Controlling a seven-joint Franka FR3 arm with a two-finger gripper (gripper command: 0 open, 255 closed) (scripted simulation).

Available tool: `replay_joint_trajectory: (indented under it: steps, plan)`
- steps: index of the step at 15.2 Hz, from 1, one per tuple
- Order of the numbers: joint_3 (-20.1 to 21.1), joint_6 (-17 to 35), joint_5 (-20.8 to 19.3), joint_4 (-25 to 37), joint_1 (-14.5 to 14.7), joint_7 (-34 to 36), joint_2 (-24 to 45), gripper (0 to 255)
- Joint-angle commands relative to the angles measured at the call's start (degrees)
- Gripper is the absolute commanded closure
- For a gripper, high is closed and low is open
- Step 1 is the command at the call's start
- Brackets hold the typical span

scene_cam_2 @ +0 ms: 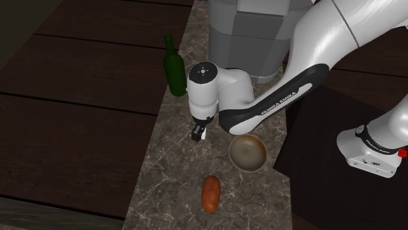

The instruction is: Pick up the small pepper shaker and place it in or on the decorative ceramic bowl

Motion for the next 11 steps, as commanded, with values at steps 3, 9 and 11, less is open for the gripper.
replay_joint_trajectory:
  steps: [3,9,11]
  plan:
    - [0.0,0.0,0.0,0.0,0.0,0.0,0.0,0]
    - [0.0,0.0,0.0,0.0,0.0,0.0,0.0,255]
    - [0.0,0.0,0.0,0.0,0.0,0.0,0.0,255]
